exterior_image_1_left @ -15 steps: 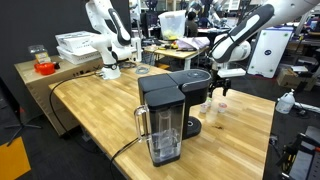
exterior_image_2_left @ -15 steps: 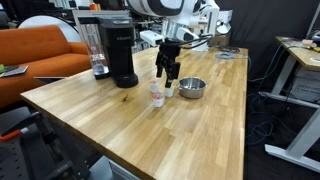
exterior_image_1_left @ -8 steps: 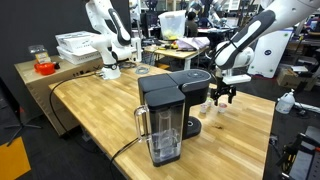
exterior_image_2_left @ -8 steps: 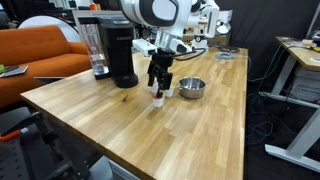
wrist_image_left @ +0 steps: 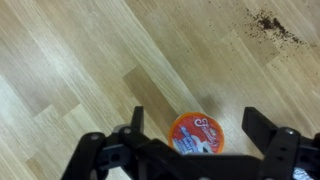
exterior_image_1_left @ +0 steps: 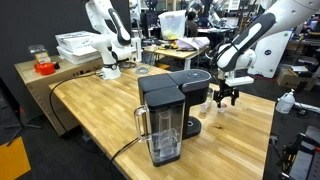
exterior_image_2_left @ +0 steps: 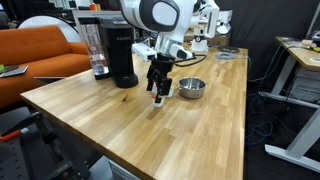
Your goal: Put the coffee pod with the red lid into the pot
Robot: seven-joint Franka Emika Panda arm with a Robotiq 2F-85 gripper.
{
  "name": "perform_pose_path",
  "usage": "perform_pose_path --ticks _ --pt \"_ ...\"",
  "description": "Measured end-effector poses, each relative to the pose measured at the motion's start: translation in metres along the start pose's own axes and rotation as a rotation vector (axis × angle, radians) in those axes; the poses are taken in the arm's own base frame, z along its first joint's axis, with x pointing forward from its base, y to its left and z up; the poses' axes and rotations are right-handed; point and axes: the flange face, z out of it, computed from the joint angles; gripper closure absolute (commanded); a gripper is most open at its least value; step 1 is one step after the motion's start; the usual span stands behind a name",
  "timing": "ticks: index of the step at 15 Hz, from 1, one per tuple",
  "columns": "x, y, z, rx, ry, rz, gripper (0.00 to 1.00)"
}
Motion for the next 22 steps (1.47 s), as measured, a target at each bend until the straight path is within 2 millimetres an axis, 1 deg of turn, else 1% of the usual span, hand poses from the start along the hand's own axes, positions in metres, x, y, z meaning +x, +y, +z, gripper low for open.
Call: perform_pose_path --ticks 4,5,6,11,12,13,16,20,22 --pt "0.006 -0.001 0.008 -0.003 -0.007 0.000 0.00" --pt "0.009 -0.002 0.009 -0.003 -0.005 -0.001 0.17" --pt "0.013 -0.003 0.010 -0.003 -0.004 -0.002 0.26" --pt "0.021 -0.004 0.013 -0.004 -0.006 -0.002 0.60" --pt "0.022 -0.004 0.013 -0.004 -0.010 -0.002 0.68" --pt "0.022 -0.004 0.012 -0.004 -0.014 -0.001 0.72" --pt "0.023 -0.002 0.010 -0.003 -0.023 0.003 0.77" --pt "0.024 -0.002 0.007 -0.002 -0.022 0.003 0.77" --pt "0.024 -0.003 -0.003 0.002 -0.007 0.001 0.77"
